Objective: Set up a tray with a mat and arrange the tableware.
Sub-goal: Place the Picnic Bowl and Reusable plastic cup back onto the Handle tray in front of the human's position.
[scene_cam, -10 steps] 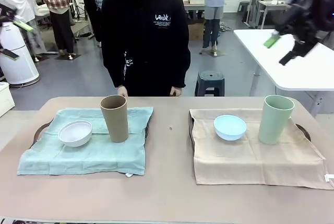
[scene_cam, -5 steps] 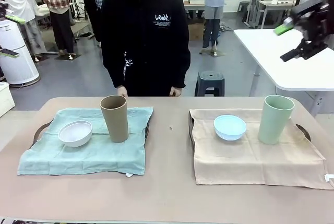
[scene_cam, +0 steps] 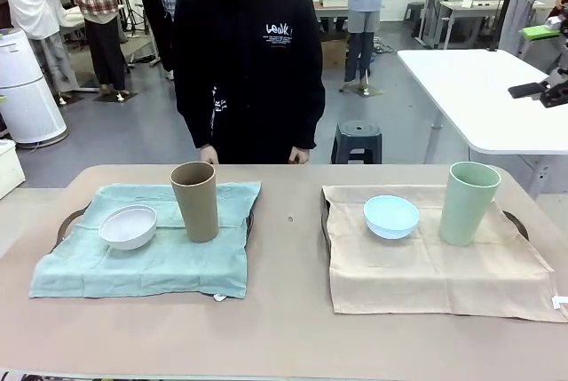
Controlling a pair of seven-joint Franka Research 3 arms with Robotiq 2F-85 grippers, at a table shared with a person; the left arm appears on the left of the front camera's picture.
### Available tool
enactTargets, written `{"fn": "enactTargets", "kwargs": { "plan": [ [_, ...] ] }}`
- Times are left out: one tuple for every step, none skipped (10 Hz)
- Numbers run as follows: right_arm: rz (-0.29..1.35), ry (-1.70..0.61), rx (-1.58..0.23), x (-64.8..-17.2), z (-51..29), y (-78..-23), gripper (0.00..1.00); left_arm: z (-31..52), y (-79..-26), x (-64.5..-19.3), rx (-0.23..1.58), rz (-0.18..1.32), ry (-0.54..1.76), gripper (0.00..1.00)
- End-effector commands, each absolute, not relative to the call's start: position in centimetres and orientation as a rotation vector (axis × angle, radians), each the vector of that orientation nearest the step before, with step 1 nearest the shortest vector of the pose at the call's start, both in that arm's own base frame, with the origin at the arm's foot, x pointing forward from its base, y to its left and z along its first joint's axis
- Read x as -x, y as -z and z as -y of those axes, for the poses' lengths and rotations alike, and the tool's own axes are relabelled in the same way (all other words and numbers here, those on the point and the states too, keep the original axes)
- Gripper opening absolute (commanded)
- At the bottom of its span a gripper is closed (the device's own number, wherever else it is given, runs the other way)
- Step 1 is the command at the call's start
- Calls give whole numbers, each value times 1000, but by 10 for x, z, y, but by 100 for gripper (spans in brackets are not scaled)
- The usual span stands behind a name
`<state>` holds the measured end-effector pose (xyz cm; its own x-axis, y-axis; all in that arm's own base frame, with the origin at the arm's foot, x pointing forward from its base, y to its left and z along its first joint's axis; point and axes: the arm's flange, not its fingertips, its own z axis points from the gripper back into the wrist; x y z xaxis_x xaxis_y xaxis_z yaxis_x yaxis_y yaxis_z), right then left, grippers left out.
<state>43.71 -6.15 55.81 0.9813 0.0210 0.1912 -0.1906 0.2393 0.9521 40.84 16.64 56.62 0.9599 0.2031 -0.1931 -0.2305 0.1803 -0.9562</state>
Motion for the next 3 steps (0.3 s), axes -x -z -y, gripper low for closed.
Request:
{"fn": "enactTargets", "kwargs": {
  "plan": [
    [134, -156, -1255, -440, 55, -565, 100, -159, -573, -409, 1308, -14, -286, 100],
    [134, -156, -1255, -440, 55, -565, 100, -159, -573, -409, 1308, -14, -286, 100],
    [134, -156, -1255, -440, 55, -565, 100, -159, -573, -409, 1308, -14, -286, 100]
  ]
}}
